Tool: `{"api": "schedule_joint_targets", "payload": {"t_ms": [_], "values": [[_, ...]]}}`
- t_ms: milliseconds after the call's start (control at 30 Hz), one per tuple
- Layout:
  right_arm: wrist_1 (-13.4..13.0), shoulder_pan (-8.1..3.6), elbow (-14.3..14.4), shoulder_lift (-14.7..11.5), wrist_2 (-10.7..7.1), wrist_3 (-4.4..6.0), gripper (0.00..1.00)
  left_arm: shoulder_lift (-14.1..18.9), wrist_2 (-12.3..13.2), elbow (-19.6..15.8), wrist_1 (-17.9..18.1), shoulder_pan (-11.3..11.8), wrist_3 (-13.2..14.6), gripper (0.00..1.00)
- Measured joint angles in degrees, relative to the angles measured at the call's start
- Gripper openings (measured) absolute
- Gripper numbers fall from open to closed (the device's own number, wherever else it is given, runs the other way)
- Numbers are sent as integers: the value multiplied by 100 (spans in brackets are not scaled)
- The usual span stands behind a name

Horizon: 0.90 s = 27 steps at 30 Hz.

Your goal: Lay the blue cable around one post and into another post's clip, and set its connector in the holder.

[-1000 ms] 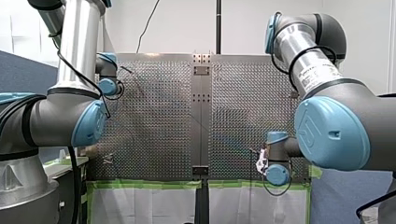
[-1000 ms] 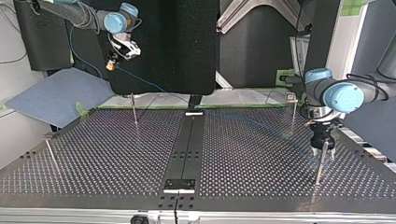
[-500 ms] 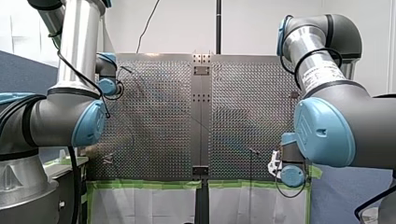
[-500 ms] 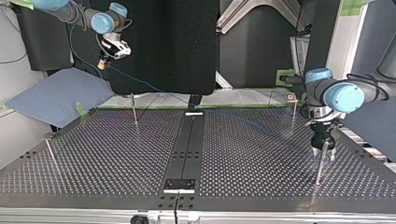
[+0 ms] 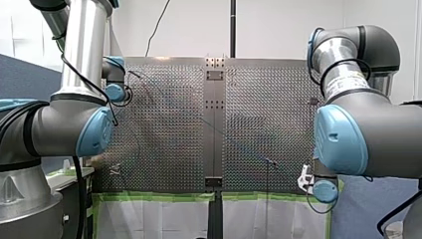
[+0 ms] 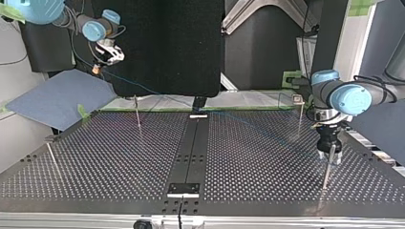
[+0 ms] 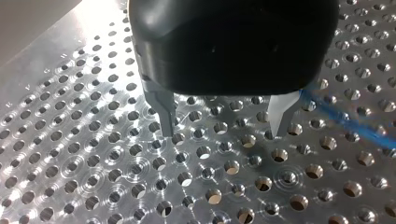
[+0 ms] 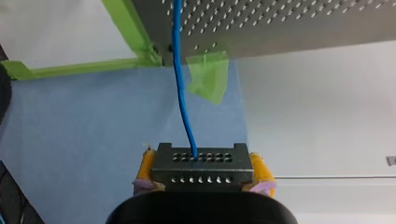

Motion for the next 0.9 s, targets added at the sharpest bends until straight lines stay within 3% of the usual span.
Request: {"api": "schedule_joint_targets", "payload": {"t_ms": [167,367,600,900], "values": [[-37,-277,-177,255,-251,-13,0,-2,-4,-1,0,-2,1,100],[-249,-544,-258,323,-538,-92,0,-1,-6,1,0,-2,7,100],[-577,-579,-264,332,-873,-147,0,-1,-5,1,-12,-7,10,100],[-986,-522,-262,346,-1282,-128,0,0,-75,-1,-152,-17,-16,100]]}}
